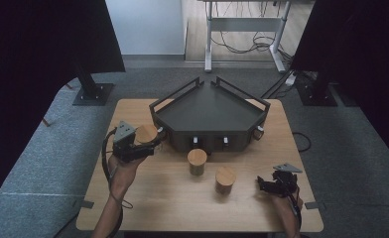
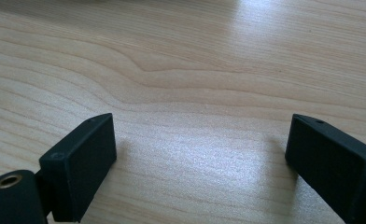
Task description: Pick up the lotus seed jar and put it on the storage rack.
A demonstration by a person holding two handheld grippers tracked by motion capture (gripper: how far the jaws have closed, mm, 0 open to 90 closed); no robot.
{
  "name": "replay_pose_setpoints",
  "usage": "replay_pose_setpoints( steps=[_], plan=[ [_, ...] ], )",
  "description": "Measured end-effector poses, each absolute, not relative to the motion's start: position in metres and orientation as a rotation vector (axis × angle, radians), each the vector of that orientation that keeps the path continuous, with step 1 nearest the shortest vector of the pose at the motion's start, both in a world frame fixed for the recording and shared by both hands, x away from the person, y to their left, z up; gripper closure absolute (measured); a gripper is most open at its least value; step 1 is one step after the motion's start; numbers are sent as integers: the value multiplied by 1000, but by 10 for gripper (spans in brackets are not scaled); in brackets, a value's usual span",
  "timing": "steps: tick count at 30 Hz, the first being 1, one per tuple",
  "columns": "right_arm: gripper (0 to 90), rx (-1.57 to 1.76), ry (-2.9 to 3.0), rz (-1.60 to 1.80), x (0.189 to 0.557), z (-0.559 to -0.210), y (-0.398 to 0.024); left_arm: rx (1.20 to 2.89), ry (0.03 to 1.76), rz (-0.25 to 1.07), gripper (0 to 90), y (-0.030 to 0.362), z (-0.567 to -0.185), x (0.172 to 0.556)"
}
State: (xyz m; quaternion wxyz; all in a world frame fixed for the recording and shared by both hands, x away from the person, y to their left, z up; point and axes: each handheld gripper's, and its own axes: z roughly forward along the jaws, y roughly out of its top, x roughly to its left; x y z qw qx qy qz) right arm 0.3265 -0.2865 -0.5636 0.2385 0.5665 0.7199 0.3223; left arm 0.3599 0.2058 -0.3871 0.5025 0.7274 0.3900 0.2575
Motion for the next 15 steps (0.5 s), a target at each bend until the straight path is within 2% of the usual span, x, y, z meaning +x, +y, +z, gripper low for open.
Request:
replay_pose_setpoints(
  steps=[15],
  plan=[
    [81, 1552, 1972, 884, 327, -564, -287, 1760, 946, 639, 249, 201, -378, 386]
  ],
)
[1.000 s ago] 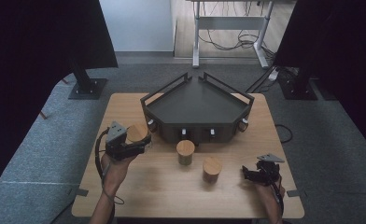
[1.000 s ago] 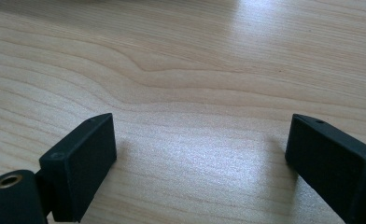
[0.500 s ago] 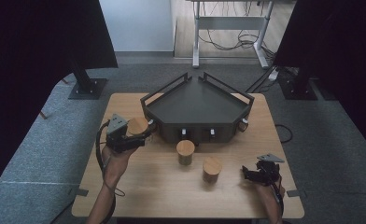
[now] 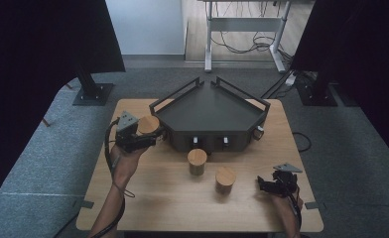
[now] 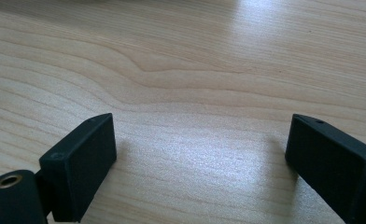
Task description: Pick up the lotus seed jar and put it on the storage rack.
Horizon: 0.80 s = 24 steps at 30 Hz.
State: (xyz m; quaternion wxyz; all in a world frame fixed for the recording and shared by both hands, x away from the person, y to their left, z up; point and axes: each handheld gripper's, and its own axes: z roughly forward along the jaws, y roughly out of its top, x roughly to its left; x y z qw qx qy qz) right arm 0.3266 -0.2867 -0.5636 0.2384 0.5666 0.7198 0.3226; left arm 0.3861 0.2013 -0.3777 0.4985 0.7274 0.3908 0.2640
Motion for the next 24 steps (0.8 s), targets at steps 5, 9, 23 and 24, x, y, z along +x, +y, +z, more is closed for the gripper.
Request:
replay_pose_setpoints(
  steps=[5, 9, 23, 24],
  plan=[
    [81, 1550, 1972, 884, 327, -564, -287, 1751, 954, 638, 249, 199, -375, 396],
    [81, 1551, 1972, 883, 327, -564, -287, 1747, 955, 637, 249, 197, -374, 403],
    [81, 1551, 1972, 884, 327, -564, -287, 1752, 956, 645, 249, 180, -368, 429],
    [81, 1551, 1972, 884, 327, -564, -287, 1752, 956, 645, 249, 178, -368, 431]
  ],
)
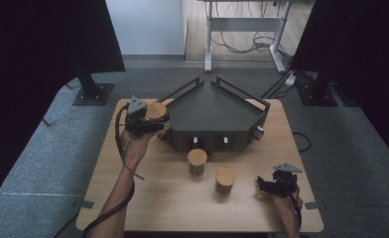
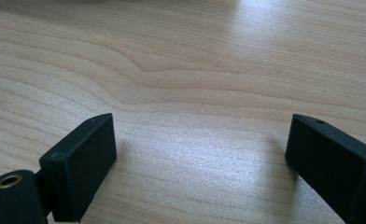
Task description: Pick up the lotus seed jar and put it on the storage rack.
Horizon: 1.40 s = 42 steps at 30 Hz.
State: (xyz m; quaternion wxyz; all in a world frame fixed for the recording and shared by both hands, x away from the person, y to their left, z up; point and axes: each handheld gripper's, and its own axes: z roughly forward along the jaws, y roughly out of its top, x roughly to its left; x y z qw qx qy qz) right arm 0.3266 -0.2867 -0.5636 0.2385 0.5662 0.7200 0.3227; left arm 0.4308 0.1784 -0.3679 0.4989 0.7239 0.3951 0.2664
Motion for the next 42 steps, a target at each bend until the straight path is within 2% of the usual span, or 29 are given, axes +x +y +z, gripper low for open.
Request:
replay_pose_setpoints(
  steps=[22, 42],
  plan=[
    [81, 1551, 1972, 884, 327, -564, -287, 1765, 958, 651, 249, 150, -370, 469],
    [80, 1551, 1973, 885, 327, -564, -287, 1782, 990, 651, 248, 133, -388, 499]
  ],
)
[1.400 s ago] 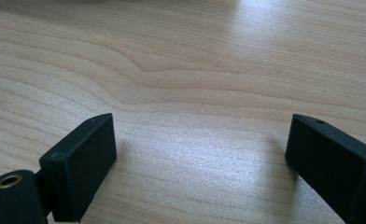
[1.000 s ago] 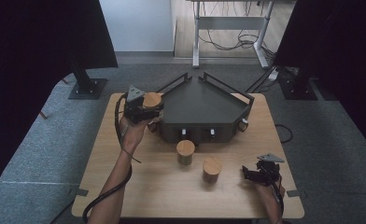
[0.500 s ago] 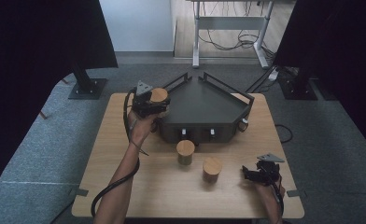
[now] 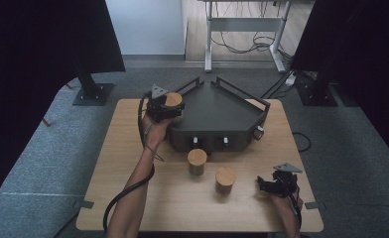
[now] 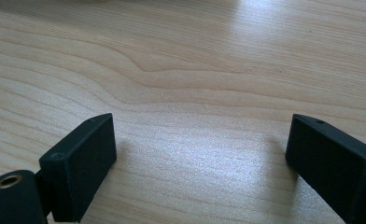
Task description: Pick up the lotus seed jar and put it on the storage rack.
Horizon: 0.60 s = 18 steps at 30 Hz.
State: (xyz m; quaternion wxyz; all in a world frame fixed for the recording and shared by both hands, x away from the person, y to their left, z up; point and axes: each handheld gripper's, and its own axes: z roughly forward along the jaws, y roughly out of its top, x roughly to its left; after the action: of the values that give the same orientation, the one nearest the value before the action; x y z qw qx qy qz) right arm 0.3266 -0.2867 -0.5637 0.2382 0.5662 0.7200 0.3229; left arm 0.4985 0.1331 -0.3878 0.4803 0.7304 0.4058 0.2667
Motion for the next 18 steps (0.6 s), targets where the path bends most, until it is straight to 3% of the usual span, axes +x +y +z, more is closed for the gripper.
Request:
replay_pose_setpoints(
  steps=[18],
  plan=[
    [79, 1548, 1977, 885, 327, -564, -287, 1814, 1018, 630, 243, 127, -403, 507]
  ],
)
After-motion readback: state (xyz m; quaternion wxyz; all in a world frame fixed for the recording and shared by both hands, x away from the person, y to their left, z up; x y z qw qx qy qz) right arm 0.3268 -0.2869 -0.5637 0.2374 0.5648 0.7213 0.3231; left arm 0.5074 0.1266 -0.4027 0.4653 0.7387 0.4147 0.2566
